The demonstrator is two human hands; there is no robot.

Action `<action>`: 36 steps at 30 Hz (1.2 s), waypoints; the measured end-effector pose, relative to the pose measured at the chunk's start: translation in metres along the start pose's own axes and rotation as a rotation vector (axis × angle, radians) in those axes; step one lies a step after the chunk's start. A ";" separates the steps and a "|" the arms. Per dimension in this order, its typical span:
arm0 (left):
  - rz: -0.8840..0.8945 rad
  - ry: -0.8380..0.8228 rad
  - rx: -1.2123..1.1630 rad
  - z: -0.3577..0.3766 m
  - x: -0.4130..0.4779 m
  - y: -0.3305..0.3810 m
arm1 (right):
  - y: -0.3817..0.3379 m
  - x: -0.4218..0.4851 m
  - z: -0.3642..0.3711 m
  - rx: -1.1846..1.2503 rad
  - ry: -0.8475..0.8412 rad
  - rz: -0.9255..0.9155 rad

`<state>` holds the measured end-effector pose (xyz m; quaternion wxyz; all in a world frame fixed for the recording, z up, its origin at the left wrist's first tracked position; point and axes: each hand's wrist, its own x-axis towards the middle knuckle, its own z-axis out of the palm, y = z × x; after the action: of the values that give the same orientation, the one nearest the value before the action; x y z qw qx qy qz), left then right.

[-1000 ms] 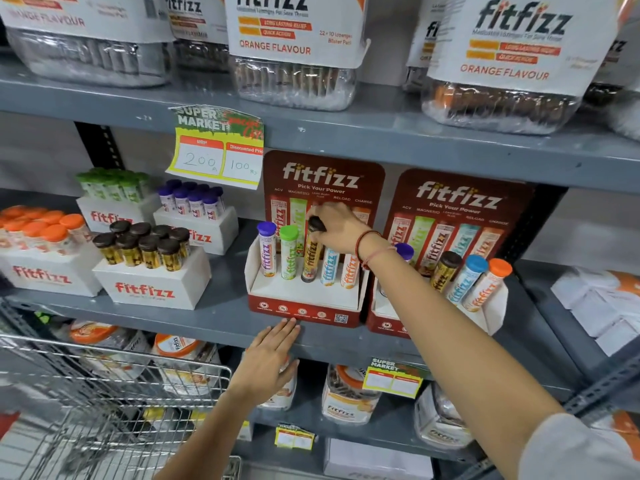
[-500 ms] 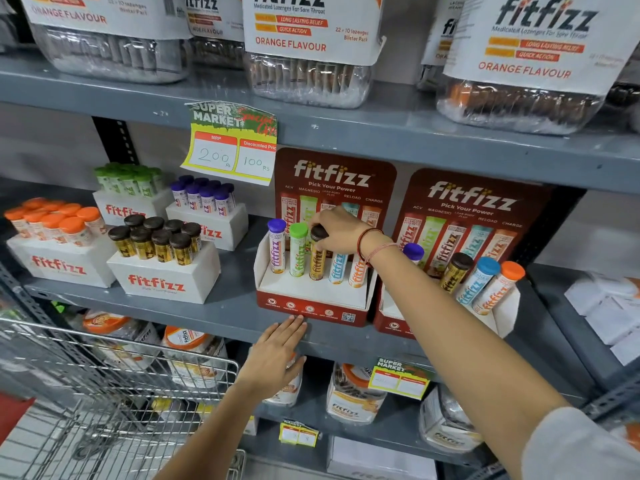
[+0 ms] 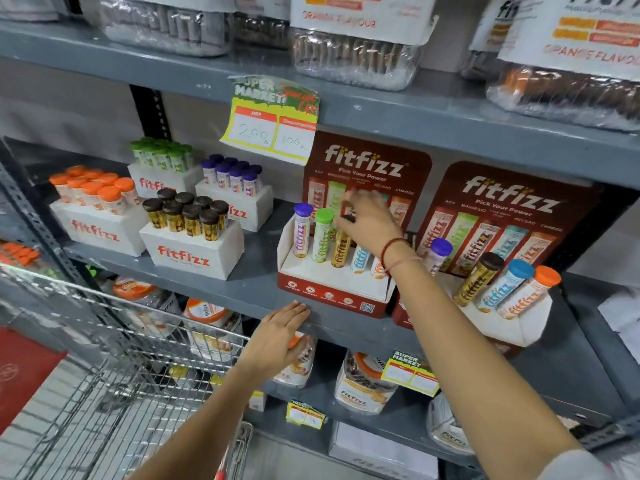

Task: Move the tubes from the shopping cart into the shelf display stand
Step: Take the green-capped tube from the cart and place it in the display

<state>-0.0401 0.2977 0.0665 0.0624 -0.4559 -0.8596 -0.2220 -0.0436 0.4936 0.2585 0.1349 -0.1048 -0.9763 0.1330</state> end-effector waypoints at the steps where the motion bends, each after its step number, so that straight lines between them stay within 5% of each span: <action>1: -0.015 0.035 -0.011 -0.005 -0.006 -0.004 | -0.008 -0.006 0.007 0.041 0.086 -0.019; 3: -0.072 0.083 -0.024 -0.017 -0.019 -0.012 | -0.030 -0.018 0.029 0.090 0.170 -0.111; 7: -0.231 0.166 -0.017 -0.041 -0.058 -0.036 | -0.082 -0.038 0.087 0.181 0.042 -0.263; 13: -0.610 0.221 0.022 -0.057 -0.148 -0.071 | -0.143 -0.068 0.180 0.182 -0.347 -0.400; 21: -0.899 0.110 0.057 -0.040 -0.252 -0.071 | -0.179 -0.118 0.311 -0.046 -0.922 -0.511; 30: -0.954 -0.043 0.132 -0.016 -0.283 -0.072 | -0.180 -0.188 0.438 -0.452 -1.390 -0.795; 36: -0.958 -0.063 0.131 -0.010 -0.288 -0.075 | -0.185 -0.229 0.479 -0.672 -1.369 -1.079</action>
<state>0.0638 0.0390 -0.0386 -0.0446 -0.0106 -0.9865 -0.1573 0.0012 0.1533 -0.1870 -0.4638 0.4303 -0.7471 -0.2040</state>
